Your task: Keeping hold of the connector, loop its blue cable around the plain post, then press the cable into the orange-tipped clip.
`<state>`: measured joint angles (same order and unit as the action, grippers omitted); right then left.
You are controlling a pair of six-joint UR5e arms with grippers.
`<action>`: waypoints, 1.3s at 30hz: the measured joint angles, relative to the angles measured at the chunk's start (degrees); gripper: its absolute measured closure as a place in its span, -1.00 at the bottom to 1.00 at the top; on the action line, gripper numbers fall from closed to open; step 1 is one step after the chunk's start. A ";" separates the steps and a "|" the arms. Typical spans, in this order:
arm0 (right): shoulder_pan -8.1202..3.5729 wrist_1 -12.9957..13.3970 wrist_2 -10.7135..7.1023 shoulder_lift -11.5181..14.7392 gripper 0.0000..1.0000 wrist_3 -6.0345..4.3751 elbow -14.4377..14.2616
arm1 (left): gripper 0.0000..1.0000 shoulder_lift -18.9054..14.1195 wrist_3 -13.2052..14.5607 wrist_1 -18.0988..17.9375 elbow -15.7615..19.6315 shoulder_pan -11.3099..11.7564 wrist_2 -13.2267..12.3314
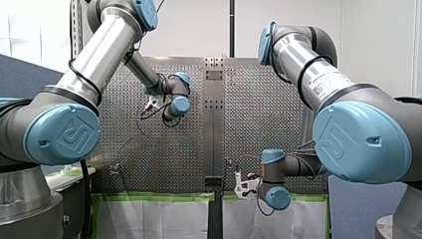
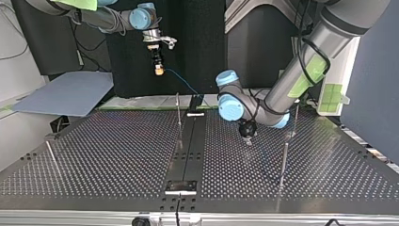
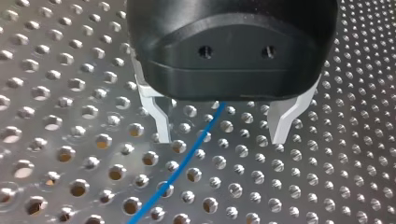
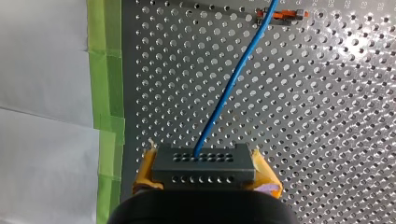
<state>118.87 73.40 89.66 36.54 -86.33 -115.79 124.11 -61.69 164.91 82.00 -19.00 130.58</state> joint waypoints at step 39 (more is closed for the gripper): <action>0.93 -0.32 0.00 0.00 1.00 0.21 0.00 | -0.98 11.53 -5.11 0.10 -2.22 -3.43 -6.38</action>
<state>119.80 73.08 89.66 36.54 -86.12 -115.79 135.64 -66.79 165.01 79.78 -22.43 124.19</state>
